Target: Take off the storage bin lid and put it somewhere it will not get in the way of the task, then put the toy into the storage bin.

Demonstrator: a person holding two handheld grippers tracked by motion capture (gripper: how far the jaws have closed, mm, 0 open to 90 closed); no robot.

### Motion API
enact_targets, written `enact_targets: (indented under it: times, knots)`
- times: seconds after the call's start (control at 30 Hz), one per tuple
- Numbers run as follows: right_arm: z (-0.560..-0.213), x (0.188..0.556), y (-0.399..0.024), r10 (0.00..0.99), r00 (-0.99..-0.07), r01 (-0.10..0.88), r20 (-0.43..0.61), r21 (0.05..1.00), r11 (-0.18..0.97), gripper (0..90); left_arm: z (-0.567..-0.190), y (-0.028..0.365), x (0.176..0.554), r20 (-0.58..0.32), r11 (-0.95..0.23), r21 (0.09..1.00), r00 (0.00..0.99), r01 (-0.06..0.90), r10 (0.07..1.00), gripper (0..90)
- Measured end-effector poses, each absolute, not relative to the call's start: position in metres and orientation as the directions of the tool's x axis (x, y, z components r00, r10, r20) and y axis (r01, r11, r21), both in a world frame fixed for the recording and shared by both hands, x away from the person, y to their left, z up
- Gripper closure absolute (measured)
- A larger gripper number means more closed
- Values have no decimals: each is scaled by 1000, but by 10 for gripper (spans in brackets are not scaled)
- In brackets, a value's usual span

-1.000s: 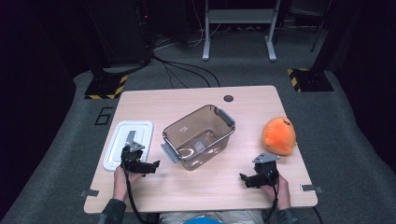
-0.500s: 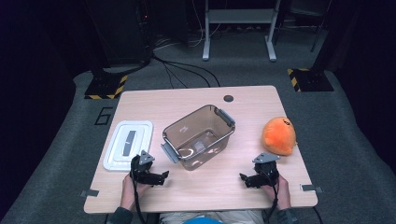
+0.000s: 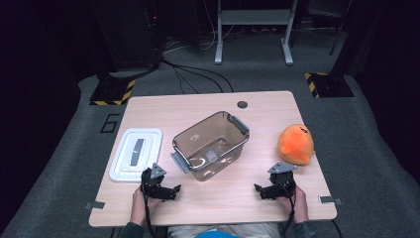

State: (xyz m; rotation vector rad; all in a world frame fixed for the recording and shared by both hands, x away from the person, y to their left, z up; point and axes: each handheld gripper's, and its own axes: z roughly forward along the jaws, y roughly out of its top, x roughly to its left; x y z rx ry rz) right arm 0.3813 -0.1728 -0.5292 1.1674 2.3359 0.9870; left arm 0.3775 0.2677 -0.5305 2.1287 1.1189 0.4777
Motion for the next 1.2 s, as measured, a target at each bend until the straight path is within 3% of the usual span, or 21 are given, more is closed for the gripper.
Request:
enact_targets:
  times: [1.2]
  knots:
    - [-527, 384, -171, 823, -568, 599, 5, 688, 409, 0, -531, 263, 383, 10, -419, 713, 589, 563, 808, 0]
